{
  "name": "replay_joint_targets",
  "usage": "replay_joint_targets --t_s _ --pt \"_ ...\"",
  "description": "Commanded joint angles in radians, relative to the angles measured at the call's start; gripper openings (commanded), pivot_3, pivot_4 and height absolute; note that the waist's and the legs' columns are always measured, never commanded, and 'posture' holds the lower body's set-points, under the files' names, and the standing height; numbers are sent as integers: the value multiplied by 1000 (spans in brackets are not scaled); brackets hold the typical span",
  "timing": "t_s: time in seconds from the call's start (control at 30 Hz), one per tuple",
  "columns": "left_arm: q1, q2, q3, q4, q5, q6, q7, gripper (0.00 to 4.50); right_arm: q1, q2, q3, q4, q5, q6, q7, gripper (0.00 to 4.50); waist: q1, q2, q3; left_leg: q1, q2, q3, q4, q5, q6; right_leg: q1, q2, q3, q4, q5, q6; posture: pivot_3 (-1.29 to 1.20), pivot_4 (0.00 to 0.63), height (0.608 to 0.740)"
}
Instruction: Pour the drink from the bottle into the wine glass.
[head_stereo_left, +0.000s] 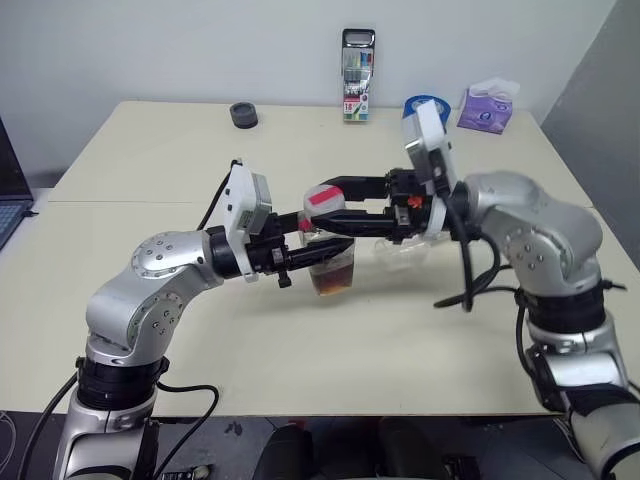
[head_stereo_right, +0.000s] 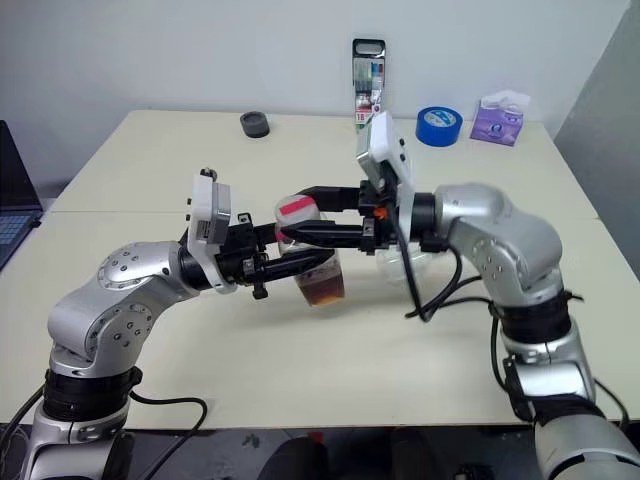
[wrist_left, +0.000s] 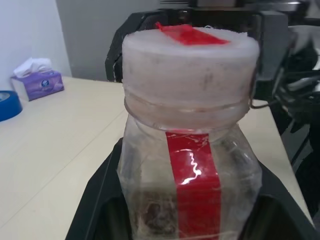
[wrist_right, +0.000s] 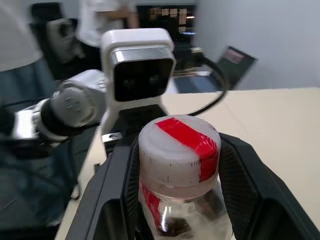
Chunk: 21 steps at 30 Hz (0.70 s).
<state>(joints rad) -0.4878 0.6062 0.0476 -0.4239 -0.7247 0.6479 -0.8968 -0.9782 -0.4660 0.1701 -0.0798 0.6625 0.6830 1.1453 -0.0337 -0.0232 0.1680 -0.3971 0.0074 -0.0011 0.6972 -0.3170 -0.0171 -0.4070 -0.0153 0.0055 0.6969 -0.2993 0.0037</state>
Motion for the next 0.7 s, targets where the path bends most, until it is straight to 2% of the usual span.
replay_joint_targets --t_s 0.03,0.17,0.2,0.4,0.57,0.7 --pt "-17 -8 -20 -80 -77 25 -24 1853 -120 32 42 174 -65 -144 180 1882 -1 0 0 0 0 0 0 0 0 0 0 0 0 0 0 0 150 740" --pt "-25 -19 -25 -86 -79 34 -18 1853 -176 50 71 298 -108 -199 300 1882 2 0 0 0 1 0 0 1 -2 0 0 0 0 0 0 0 150 740" --pt "-25 -20 -24 -84 -75 33 -18 1853 -182 40 69 311 -108 -185 321 2599 3 0 0 0 0 0 0 2 -3 0 0 0 0 0 0 0 150 740" --pt "10 4 -24 -71 -31 1 -39 1853 -135 -82 39 210 -79 -67 359 4403 8 0 0 -2 0 -1 0 2 -4 0 -1 -1 -1 0 0 0 150 740" --pt "16 8 -8 -41 -17 -21 -39 1853 -32 -164 -58 -39 37 131 208 4459 6 0 0 -2 0 -2 0 2 -3 0 -1 -2 -1 0 0 0 150 740" --pt "-1 5 -7 -2 0 -44 -36 1853 43 -97 -152 -195 93 214 -37 4459 1 0 0 -1 0 -1 0 1 -2 0 -1 -1 1 0 0 0 150 740"
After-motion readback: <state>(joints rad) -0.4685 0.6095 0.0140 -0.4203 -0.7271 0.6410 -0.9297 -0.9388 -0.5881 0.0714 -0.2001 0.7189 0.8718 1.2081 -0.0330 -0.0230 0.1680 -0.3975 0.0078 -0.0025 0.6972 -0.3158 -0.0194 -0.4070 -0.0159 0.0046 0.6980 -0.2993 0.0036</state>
